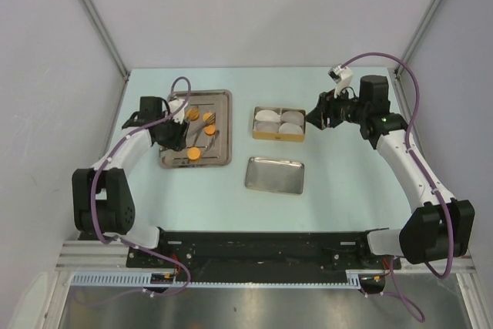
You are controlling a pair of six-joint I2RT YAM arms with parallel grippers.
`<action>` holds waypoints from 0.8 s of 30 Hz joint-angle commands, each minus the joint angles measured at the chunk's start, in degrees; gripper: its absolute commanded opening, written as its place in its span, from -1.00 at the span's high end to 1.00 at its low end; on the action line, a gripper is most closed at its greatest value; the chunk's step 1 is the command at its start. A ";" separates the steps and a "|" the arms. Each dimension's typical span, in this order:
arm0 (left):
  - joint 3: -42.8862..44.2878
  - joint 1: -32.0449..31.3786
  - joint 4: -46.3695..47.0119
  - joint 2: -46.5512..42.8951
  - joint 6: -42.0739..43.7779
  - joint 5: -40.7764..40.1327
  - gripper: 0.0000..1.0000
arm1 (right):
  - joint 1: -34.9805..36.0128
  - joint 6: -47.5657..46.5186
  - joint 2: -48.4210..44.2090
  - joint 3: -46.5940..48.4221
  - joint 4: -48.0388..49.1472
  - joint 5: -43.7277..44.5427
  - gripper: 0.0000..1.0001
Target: Pack the cookies
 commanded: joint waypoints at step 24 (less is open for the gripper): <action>8.30 -1.92 0.08 7.30 1.85 -2.27 -0.08 | -0.18 -1.53 0.67 -0.43 0.52 -0.80 -0.10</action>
